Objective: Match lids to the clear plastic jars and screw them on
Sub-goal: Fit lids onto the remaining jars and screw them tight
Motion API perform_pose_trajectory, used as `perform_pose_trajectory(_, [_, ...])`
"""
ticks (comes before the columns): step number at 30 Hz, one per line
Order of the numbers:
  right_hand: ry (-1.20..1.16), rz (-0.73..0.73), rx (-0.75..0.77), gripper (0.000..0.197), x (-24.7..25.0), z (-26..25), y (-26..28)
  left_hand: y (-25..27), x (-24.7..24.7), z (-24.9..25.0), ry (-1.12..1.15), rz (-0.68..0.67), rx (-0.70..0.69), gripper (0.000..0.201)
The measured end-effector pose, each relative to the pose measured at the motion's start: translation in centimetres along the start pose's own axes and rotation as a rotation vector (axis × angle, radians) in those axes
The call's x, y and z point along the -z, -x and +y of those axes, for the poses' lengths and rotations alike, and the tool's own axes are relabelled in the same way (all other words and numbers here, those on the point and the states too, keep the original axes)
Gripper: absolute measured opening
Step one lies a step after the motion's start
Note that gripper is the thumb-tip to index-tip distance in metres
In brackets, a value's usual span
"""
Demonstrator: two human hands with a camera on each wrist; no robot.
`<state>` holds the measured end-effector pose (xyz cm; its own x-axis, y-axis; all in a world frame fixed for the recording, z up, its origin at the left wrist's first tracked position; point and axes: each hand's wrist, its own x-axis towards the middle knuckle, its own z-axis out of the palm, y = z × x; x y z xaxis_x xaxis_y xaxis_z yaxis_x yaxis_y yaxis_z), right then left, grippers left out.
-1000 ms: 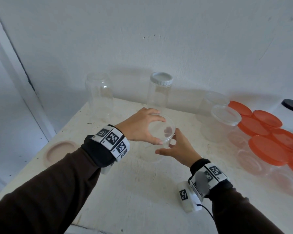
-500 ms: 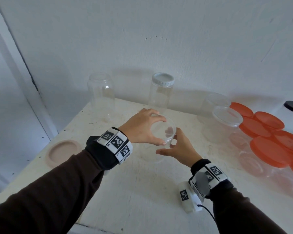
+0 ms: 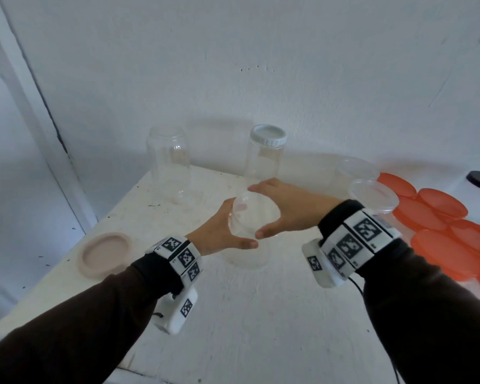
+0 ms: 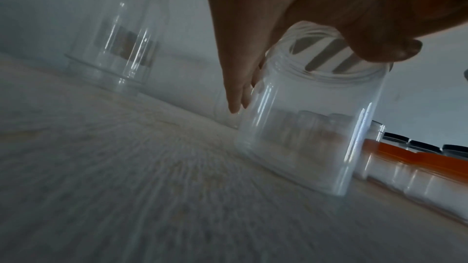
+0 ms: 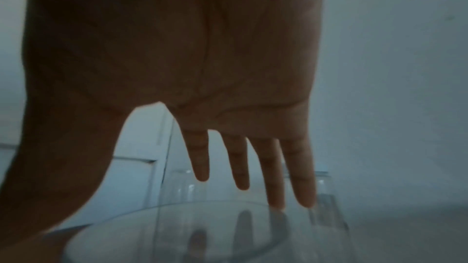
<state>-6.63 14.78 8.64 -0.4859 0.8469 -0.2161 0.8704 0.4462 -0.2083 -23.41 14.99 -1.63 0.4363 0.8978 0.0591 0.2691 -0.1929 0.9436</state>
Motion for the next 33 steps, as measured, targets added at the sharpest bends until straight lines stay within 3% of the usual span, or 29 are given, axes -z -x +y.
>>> perform_pose_trajectory(3, [0.130, -0.078, -0.014, 0.097, 0.1, -1.0, -1.3, -0.2, 0.0, 0.0, 0.031, 0.000, -0.018, 0.068])
perform_pose_trajectory(9, [0.155, -0.174, 0.007, 0.093, 1.1, -1.8, -2.0, -0.3, 0.6, -0.8, 0.069, -0.021, 0.046, 0.094])
perform_pose_trajectory(17, [0.063, -0.236, 0.087, 0.089, 0.9, -1.1, -2.0, -0.4, 1.0, -1.2, 0.005, -0.063, 0.070, 0.107])
perform_pose_trajectory(26, [0.031, -0.266, 0.097, 0.088, 0.7, -0.8, -1.8, -0.6, 1.2, -1.5, 0.003, -0.051, 0.081, 0.106])
perform_pose_trajectory(33, [0.111, -0.153, 0.006, 0.086, 0.2, -0.9, -2.0, -0.7, 1.0, -1.8, 0.015, -0.034, 0.066, 0.106])
